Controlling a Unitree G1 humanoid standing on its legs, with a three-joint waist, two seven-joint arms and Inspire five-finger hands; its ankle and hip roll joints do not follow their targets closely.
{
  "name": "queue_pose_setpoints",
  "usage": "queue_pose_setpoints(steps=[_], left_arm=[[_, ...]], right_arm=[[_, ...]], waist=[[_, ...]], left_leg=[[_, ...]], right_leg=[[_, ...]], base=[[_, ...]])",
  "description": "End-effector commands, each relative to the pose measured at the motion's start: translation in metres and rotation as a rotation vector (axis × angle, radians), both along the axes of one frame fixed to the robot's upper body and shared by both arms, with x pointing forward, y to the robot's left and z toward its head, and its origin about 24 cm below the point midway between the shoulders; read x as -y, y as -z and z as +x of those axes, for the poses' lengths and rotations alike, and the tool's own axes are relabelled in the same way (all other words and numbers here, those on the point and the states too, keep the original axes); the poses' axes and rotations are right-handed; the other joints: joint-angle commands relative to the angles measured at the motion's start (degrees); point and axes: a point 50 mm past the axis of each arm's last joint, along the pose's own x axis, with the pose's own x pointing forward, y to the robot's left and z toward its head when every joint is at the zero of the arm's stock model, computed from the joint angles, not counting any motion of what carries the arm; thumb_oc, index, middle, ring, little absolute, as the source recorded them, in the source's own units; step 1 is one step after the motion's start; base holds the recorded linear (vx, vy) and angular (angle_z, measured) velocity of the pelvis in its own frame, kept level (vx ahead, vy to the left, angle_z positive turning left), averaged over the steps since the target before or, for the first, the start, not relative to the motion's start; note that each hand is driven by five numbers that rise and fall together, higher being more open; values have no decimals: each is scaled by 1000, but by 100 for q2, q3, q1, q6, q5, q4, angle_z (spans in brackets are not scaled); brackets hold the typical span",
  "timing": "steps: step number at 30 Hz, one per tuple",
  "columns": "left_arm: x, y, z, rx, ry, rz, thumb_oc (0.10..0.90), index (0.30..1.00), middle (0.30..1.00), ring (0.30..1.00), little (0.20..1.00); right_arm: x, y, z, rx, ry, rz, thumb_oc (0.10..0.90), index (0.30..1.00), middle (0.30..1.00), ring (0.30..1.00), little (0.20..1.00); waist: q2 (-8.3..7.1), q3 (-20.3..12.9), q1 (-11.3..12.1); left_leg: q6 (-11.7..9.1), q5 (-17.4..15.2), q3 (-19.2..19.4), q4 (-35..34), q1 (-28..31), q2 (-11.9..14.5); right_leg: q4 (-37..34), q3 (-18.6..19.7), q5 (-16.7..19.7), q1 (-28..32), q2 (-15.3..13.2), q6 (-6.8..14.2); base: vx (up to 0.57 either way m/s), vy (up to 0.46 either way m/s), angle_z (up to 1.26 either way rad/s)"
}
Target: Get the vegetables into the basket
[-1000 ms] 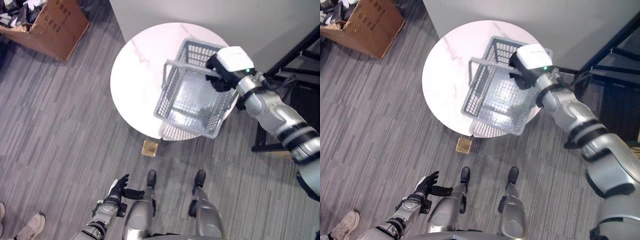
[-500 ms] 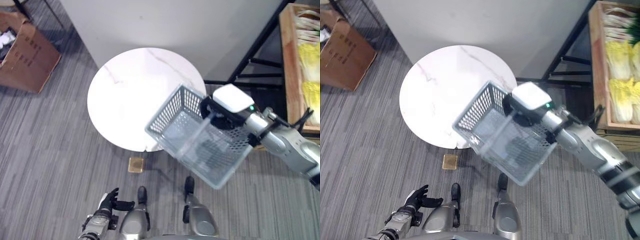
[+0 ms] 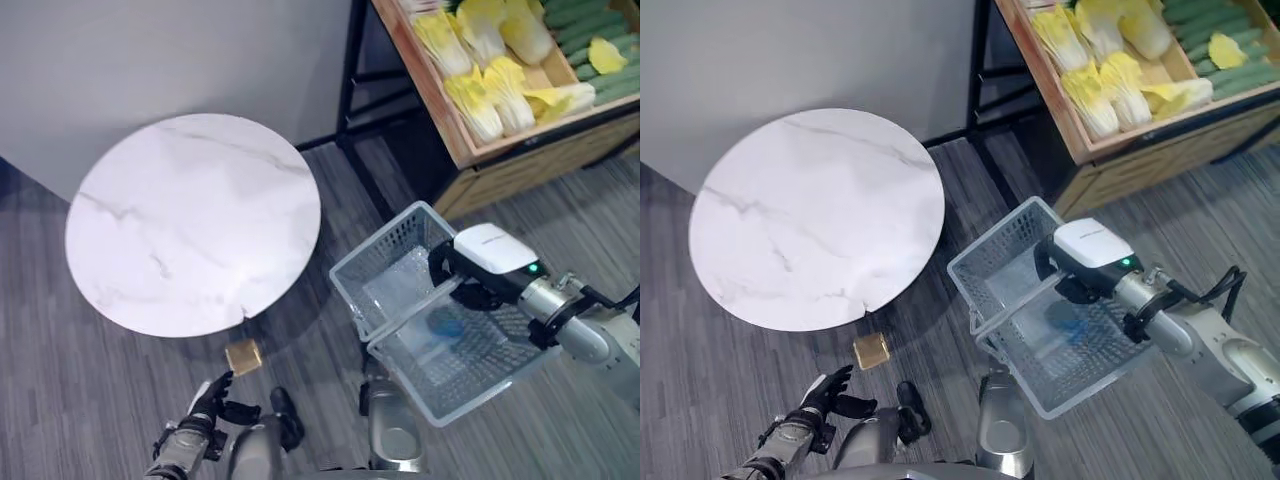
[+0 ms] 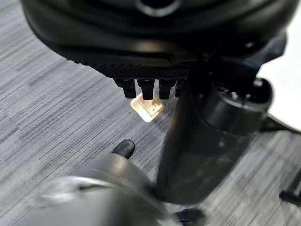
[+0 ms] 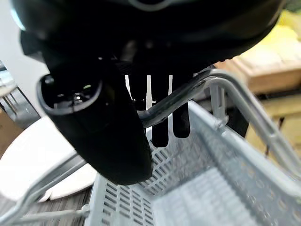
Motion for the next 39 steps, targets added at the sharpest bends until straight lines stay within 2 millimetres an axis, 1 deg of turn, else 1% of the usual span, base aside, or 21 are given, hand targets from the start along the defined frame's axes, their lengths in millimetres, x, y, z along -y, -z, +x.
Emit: queue_pose_setpoints(steps=[1,6,9,12,14,16,17,18,19,20,21,22,23,24,25,26,29,30,33,37,39], left_arm=[[-5,7,-24,-75,-7,4,900,1000,1000,1000,1000],[1,9,-24,-89,22,-4,900,1000,1000,1000,1000],[1,9,-23,-88,22,0,900,1000,1000,1000,1000],[6,8,-16,-66,11,-14,900,1000,1000,1000,1000],[9,8,-14,-60,11,-19,900,1000,1000,1000,1000],[9,7,-12,-46,1,-23,900,1000,1000,1000,1000],[6,5,-8,-9,-53,-31,900,1000,1000,1000,1000],[6,5,-8,-9,-54,-31,900,1000,1000,1000,1000],[6,3,-4,19,-82,-32,900,1000,1000,1000,1000],[8,0,3,49,-83,-35,900,1000,1000,1000,1000],[8,0,3,50,-83,-35,900,1000,1000,1000,1000],[7,-3,8,79,-69,-24,900,1000,1000,1000,1000],[7,-3,8,79,-70,-24,900,1000,1000,1000,1000],[6,-6,12,105,-57,-14,900,1000,1000,1000,1000],[6,-6,13,105,-57,-14,900,1000,1000,1000,1000],[7,-7,15,112,-49,-10,900,1000,1000,1000,1000],[8,-8,20,107,-15,6,900,1000,1000,1000,1000],[8,-8,20,107,-15,6,900,1000,1000,1000,1000],[5,-8,21,85,4,22,900,1000,1000,1000,1000],[-3,-13,27,98,25,48,900,1000,1000,1000,1000],[-8,-14,26,100,15,61,900,1000,1000,1000,1000]], right_arm=[[-38,-88,13,380,-209,139,400,300,300,300,300],[-45,-86,8,369,-244,152,400,300,300,300,300],[-45,-86,7,374,-246,158,400,300,300,300,300],[-44,-89,5,388,-243,154,400,300,300,300,300],[-41,-89,2,388,-239,156,400,300,300,300,300],[-41,-90,1,384,-238,165,400,300,300,300,300],[-42,-91,1,382,-244,172,400,300,300,300,300],[-42,-91,1,383,-244,172,400,300,300,300,300],[-42,-92,2,383,-247,175,400,300,300,300,300],[-42,-91,5,377,-243,180,400,300,300,300,300],[-42,-92,5,377,-244,180,400,300,300,300,300],[-40,-91,7,369,-235,179,400,300,300,300,300],[-40,-91,7,369,-235,179,400,300,300,300,300],[-37,-92,12,374,-220,189,400,300,300,300,300],[-37,-92,12,375,-220,189,400,300,300,300,300],[-38,-93,14,377,-222,198,400,300,300,300,300],[-31,-90,11,360,-190,191,400,300,300,300,300],[-31,-90,11,360,-190,191,400,300,300,300,300],[-19,-77,3,323,-124,210,400,300,300,300,300],[-13,-68,-1,308,-77,244,400,300,300,300,300],[-15,-65,1,314,-73,244,400,300,300,300,300]], waist=[[-12,-185,140],[-28,-349,86],[-36,-370,80],[16,-349,51],[51,-327,40],[65,-271,37],[85,-123,188],[87,-124,172],[77,-84,281],[46,-50,345],[36,-60,336],[17,-90,397],[12,-103,394],[65,-129,529],[64,-140,521],[112,-180,538],[83,-225,436],[83,-225,436],[-80,-262,329],[-179,-284,206],[-216,-266,223]], left_leg=[[-72,58,-375,-472,-113,-221],[-177,281,-183,-762,13,-207],[-226,308,-159,-689,-34,-153],[-420,355,-82,-346,-162,85],[-612,382,-165,102,-318,336],[-858,582,-344,758,-502,631],[-904,1044,-1100,1349,-796,599],[-908,1049,-1118,1355,-811,600],[-876,1115,-1789,1255,-1019,230],[-726,838,-2511,720,-1148,-80],[-719,872,-2510,688,-1155,-96],[-698,872,-3044,94,-1180,-39],[-696,909,-3041,56,-1185,-46],[-769,1151,-3853,-407,-1202,-48],[-769,1187,-3858,-437,-1212,-50],[-858,1312,-4236,-665,-1214,-24],[-803,1119,-3924,-499,-1133,-127],[-803,1119,-3924,-499,-1133,-127],[-600,739,-3636,-39,-1207,-410],[-394,345,-3229,385,-1276,-554],[-310,233,-2987,409,-1193,-511]], right_leg=[[-122,682,272,343,-255,913],[-624,939,91,557,186,857],[-860,955,12,632,256,806],[-1235,962,-35,777,406,697],[-1411,929,-99,936,533,584],[-1450,993,-210,1044,700,416],[-1410,1175,-268,1077,858,197],[-1407,1161,-272,1075,860,192],[-1406,1293,-255,1037,834,189],[-1353,1544,-240,975,827,263],[-1362,1540,-224,960,814,265],[-1355,1870,-229,907,858,363],[-1363,1871,-211,889,852,362],[-1309,2244,-259,863,903,427],[-1317,2240,-240,846,901,427],[-1248,2496,-325,856,900,474],[-1098,2677,-409,830,692,585],[-1098,2677,-409,830,692,585],[-1088,2916,-369,885,417,737],[-1076,3156,-78,768,198,868],[-998,3022,319,584,114,897]], base=[[-90,39,-101],[-9,-86,-59],[-7,-141,-9],[20,-228,-6],[56,-266,-6],[33,-235,-4],[-2,-140,-23],[-20,-23,-45],[52,37,-76],[48,42,-72],[151,96,-80],[90,80,-60],[224,224,-84],[116,146,-72],[228,294,-110],[150,263,-119],[124,311,-87],[108,259,-73],[138,304,-45],[105,281,-30],[57,208,-58]])
